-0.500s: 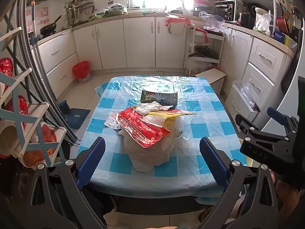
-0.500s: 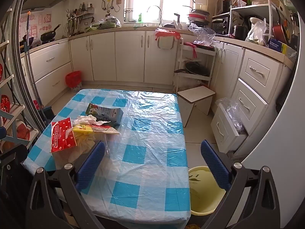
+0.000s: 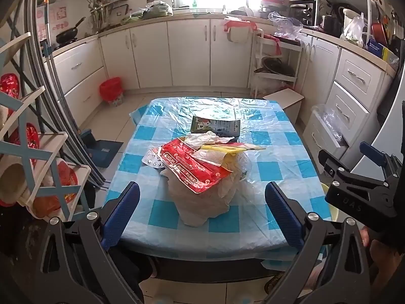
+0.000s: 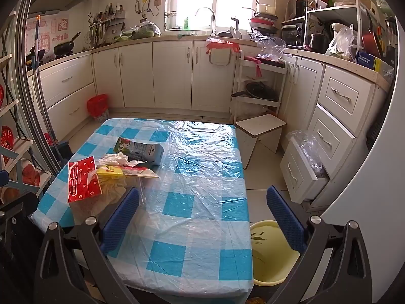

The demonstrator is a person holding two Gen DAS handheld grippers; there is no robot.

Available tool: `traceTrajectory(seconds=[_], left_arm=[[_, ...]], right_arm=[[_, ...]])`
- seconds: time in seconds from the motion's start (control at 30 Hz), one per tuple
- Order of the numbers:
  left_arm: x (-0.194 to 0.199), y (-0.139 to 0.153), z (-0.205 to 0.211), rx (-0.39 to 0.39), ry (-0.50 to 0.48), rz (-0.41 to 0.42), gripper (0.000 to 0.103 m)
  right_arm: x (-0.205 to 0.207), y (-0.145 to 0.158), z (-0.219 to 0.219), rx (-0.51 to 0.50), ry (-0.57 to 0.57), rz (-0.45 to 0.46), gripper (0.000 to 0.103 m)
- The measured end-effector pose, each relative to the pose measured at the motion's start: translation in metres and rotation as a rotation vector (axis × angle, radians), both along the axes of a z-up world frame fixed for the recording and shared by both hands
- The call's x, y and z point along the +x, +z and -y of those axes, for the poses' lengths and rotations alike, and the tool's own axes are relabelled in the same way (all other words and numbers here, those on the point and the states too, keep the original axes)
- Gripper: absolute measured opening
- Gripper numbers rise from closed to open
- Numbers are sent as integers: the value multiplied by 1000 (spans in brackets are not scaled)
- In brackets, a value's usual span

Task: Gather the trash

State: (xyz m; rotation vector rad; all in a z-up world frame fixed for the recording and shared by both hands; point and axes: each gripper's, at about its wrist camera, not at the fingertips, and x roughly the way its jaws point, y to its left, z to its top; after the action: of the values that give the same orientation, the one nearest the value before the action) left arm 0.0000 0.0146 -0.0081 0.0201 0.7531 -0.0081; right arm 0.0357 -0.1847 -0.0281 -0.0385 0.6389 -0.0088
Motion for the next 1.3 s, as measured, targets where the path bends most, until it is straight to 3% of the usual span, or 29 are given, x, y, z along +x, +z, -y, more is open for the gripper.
traceTrajectory(seconds=[0.73, 1.3], left_arm=[[-2, 9, 13, -14, -25, 7, 95], [-9, 16, 25, 23, -39, 28, 95]], right_arm=[[-2, 4, 4, 8, 0, 7, 97], [-10, 11, 15, 38, -8, 34, 97]])
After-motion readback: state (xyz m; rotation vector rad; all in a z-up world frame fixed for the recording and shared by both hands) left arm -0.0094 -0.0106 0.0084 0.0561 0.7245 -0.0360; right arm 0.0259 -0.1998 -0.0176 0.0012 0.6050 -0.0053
